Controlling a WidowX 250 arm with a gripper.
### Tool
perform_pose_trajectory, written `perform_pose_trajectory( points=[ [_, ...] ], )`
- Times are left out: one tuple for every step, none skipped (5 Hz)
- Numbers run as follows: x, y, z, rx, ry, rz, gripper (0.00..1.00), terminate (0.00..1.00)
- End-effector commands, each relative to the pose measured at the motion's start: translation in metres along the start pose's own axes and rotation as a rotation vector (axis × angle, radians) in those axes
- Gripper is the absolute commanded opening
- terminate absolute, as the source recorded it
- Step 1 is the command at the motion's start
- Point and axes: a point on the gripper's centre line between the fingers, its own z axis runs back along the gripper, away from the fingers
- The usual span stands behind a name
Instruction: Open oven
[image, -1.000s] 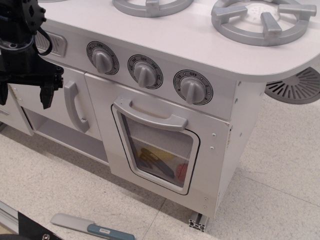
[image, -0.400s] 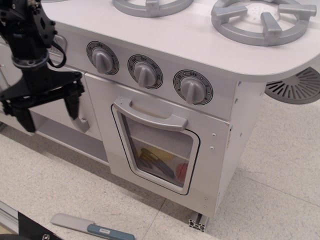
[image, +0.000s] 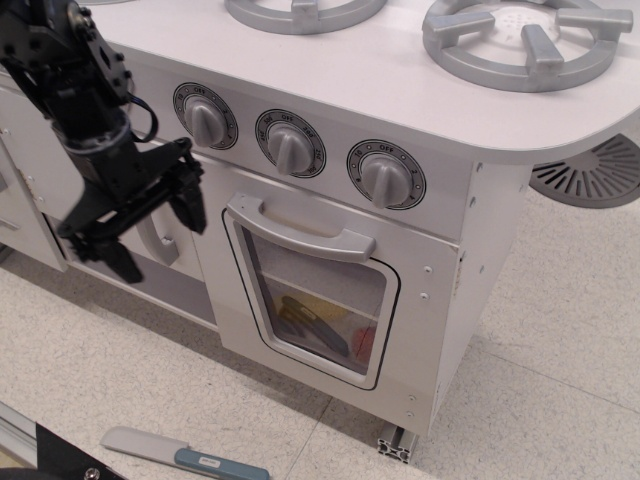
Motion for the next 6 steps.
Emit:
perform_pose_trajectory(
  points=[
    [-0.006, -0.041, -0.015, -0.125, -0.036, 0.06, 1.0, 0.0],
    [-0.016, -0.052, -0.017, -0.142, -0.02, 0.077, 1.0, 0.0],
    [-0.026, -0.063, -0.024, -0.142, -0.011, 0.093, 1.0, 0.0],
    [-0.025, -0.069, -0.031, -0.173, -0.054, 0.11, 1.0, 0.0],
    [-0.018, -0.074, -0.035, -0.208, -0.076, 0.138, 1.0, 0.0],
    [-0.013, -0.072, -0.039, -0.167, -0.09, 0.135, 1.0, 0.0]
  ],
)
